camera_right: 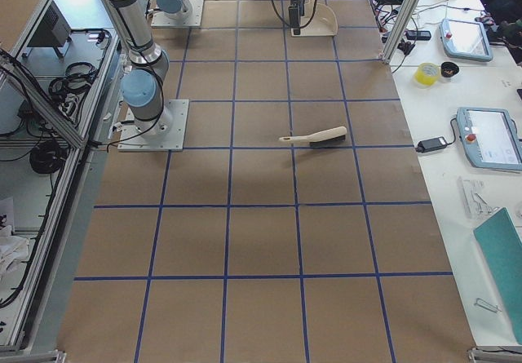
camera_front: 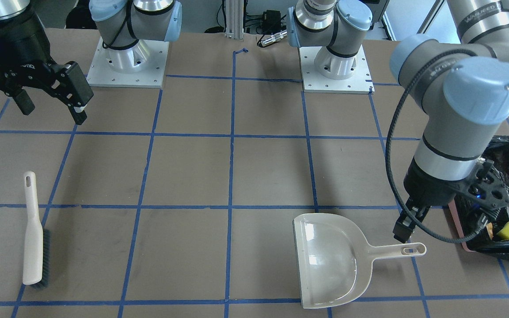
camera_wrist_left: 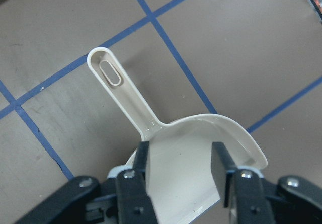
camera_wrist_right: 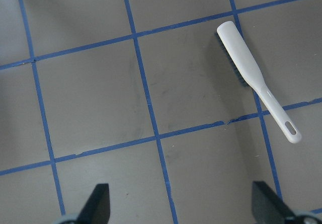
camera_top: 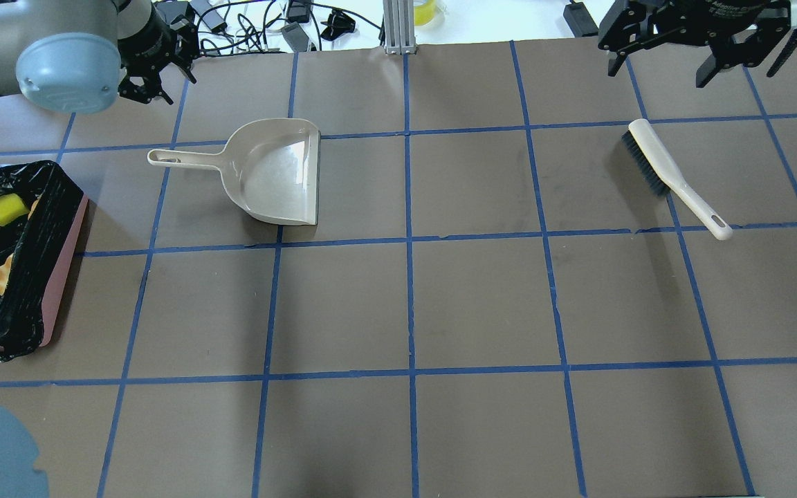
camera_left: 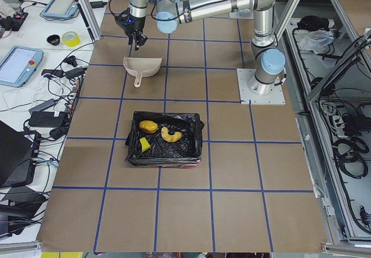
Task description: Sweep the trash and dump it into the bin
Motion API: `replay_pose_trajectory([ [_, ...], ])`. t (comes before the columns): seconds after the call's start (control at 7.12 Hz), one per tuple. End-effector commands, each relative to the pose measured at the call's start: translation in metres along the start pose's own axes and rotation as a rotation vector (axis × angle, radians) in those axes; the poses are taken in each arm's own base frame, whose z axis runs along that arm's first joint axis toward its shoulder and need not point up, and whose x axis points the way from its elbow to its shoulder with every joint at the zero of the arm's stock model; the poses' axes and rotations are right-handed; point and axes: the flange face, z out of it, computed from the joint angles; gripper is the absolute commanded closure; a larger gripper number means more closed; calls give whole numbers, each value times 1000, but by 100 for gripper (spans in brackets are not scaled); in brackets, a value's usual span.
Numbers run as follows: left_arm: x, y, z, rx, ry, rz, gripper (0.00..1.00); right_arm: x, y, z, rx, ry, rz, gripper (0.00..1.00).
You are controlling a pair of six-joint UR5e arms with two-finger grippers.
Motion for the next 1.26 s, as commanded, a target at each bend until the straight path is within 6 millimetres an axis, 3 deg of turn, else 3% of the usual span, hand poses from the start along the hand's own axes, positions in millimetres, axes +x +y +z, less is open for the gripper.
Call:
replay_pose_trajectory([
  [0.0, 7, 23, -60, 58, 40, 491, 45, 0, 0, 0, -1, 0, 0, 0],
  [0.14, -2, 30, -82, 44, 28, 540, 38, 0, 0, 0, -1, 0, 0, 0],
  [0.28, -16, 37, -77, -37, 0, 556, 0, 0, 0, 0, -1, 0, 0, 0],
  [0.56, -26, 62, -64, -179, -57, 591, 0, 0, 0, 0, -1, 0, 0, 0],
  [0.7, -28, 69, -45, -222, -58, 591, 0, 0, 0, 0, -1, 0, 0, 0],
  [0.84, -36, 78, -46, -228, -67, 592, 0, 0, 0, 0, -1, 0, 0, 0],
  [1.12, -45, 68, -67, -220, -60, 608, 0, 0, 0, 0, -1, 0, 0, 0],
])
